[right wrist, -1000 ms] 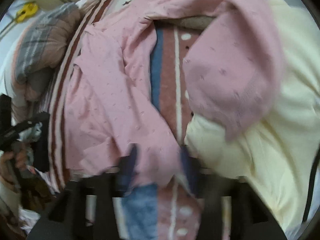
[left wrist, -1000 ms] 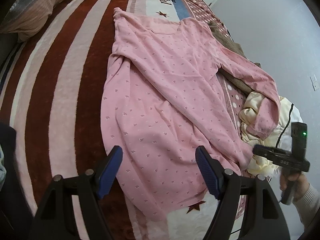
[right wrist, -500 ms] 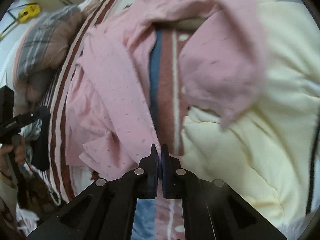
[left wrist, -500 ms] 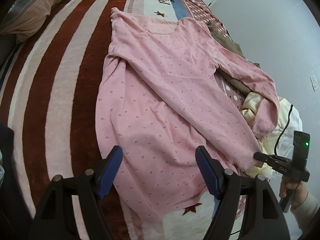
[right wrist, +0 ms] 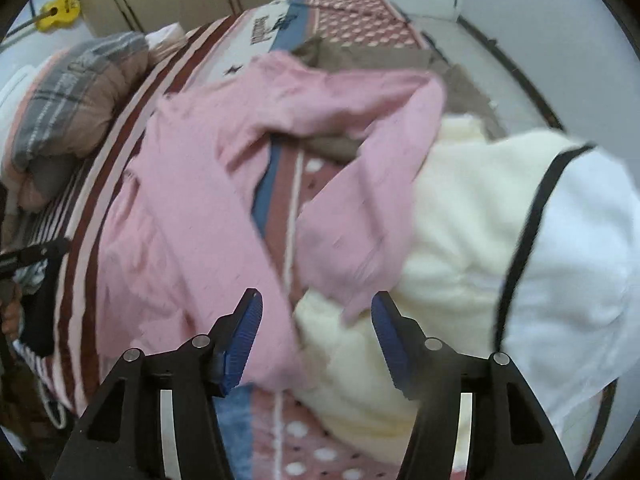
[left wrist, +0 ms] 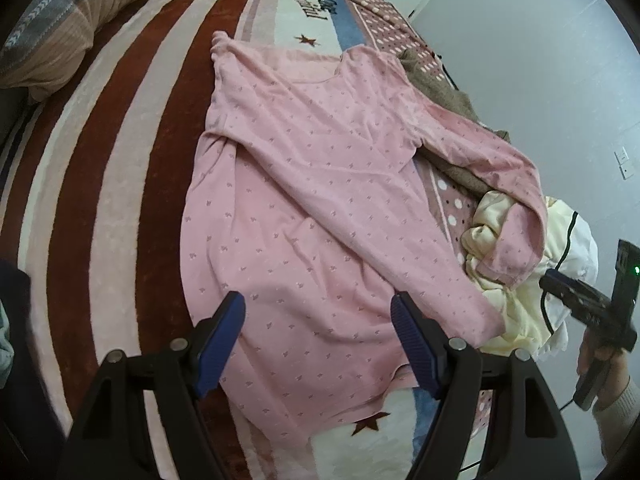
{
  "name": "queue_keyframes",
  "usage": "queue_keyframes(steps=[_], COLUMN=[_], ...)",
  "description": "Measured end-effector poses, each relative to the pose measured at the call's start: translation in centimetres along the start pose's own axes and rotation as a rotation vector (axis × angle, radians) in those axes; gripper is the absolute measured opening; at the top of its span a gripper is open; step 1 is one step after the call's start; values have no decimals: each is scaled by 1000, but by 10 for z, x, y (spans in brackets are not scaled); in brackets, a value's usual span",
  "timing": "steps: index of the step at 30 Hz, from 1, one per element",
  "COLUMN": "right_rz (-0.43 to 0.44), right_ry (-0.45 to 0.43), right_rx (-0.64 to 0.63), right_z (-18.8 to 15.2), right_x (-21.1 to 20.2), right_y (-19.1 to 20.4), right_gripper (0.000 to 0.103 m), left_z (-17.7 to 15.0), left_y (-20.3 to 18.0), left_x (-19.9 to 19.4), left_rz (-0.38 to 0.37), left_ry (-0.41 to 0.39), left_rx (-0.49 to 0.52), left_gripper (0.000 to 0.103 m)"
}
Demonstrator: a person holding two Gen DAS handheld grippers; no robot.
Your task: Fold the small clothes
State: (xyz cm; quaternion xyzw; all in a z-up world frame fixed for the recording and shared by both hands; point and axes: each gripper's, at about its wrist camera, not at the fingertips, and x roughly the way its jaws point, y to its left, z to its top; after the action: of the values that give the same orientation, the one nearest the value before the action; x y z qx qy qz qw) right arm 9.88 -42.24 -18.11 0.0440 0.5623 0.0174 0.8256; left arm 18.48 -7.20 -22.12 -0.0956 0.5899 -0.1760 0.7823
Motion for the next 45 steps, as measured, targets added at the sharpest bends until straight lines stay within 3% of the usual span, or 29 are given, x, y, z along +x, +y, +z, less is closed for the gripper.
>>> queue_keyframes(steps=[5, 7, 9, 16, 24, 29, 32, 34, 36, 38, 45], right_rz=[-64, -61, -62, 203, 498, 627, 571, 533, 490, 433, 269], right_ry=[40, 45, 38, -24, 68, 174, 268, 304, 288, 257, 213], right_rx=[48, 54, 58, -94, -297, -364, -362, -342, -321, -300, -195], right_z=[21, 24, 23, 26, 29, 11, -2, -9, -13, -13, -6], right_x=[43, 53, 50, 11, 32, 61, 89, 96, 88, 72, 43], right_y=[-19, -21, -17, 61, 171, 229, 239, 229, 211, 184, 100], right_gripper=[50, 10, 1, 0, 0, 1, 6, 19, 41, 51, 51], left_z=[3, 3, 2, 1, 1, -4, -9, -12, -17, -21, -34], left_y=[-3, -4, -4, -4, 21, 44, 53, 54, 52, 46, 7], left_x=[-3, -3, -3, -10, -39, -54, -53, -48, -41, -31, 4], left_rz=[4, 4, -2, -18, 12, 39, 46, 44, 40, 30, -23], left_ry=[-13, -11, -11, -22, -68, -76, -64, -51, -34, -10, 69], left_rx=[2, 5, 7, 1, -38, -50, -48, -41, -23, 1, 90], left_gripper=[72, 72, 72, 72, 72, 72, 72, 72, 72, 72, 72])
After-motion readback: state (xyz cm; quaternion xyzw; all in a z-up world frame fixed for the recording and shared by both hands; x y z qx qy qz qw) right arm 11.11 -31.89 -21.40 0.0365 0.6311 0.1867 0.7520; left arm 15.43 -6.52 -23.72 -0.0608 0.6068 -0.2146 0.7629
